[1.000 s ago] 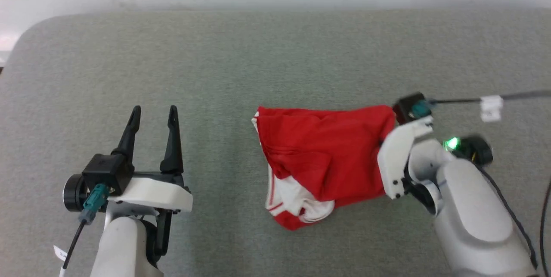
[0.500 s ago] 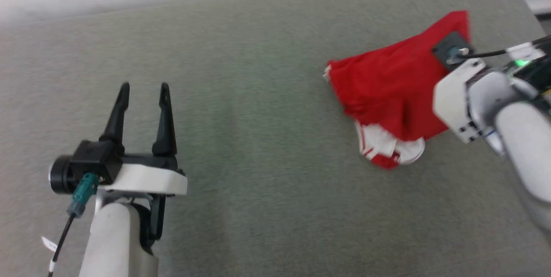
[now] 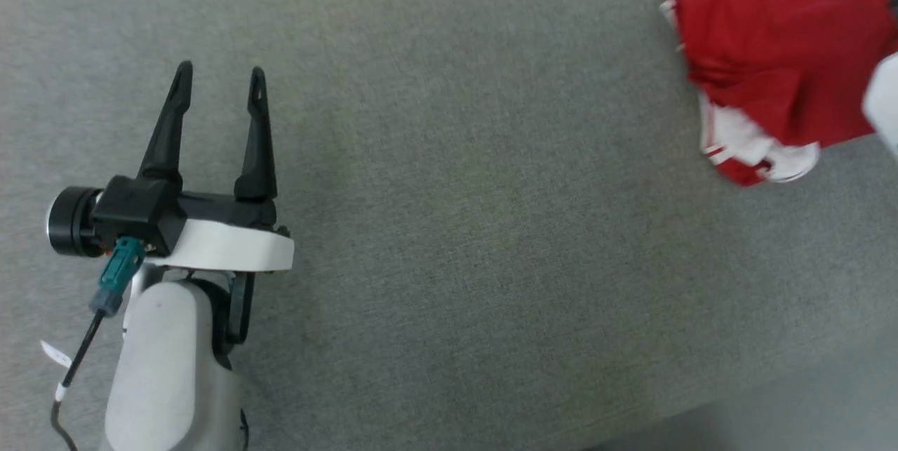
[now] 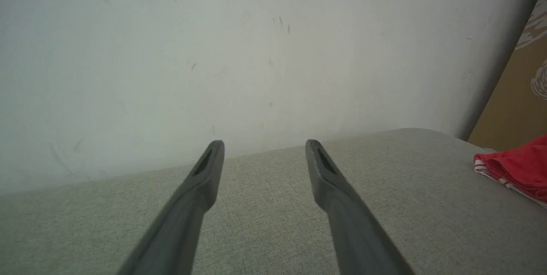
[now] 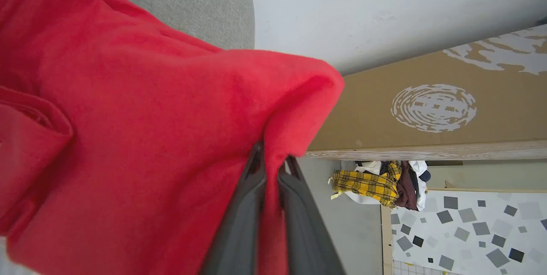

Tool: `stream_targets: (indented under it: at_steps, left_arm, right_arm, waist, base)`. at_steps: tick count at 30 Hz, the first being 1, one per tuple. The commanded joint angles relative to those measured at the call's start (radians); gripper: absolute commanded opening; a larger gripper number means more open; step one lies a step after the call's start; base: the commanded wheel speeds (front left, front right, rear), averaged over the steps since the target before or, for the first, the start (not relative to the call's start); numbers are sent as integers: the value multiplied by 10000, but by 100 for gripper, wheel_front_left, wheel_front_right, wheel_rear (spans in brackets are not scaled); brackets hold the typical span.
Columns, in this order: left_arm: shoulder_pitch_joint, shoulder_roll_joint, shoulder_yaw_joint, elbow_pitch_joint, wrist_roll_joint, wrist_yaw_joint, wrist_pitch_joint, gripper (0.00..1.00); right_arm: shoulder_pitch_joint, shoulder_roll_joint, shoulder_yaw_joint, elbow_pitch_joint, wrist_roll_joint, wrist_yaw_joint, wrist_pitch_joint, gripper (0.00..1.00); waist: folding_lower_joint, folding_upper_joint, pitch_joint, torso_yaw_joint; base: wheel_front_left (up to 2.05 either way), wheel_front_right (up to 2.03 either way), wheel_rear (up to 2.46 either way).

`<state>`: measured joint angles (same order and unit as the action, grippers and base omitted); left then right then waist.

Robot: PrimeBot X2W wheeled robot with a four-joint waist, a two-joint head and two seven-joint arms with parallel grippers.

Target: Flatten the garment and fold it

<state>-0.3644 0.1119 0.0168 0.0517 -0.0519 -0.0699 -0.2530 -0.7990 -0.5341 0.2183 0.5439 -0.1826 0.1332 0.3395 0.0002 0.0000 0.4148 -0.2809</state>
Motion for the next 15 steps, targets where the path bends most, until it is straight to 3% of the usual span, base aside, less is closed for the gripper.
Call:
stream_targets:
  at_steps: [1,15]
  left_arm:
    - [-206,113,-59,-59,65,-57,38,100]
    - [-397,347,-154,-234,-4,-40,174,100]
  right_arm:
    - [-249,-107,-373,175,-202,-25,-248,0]
    - [-857,11,-2915,1288,-1354,-25,-1434,0]
  waist:
    - [-2,0,699,-226]
    - [-2,0,1306,598]
  base:
    - [0,0,0]
    - [0,0,0]
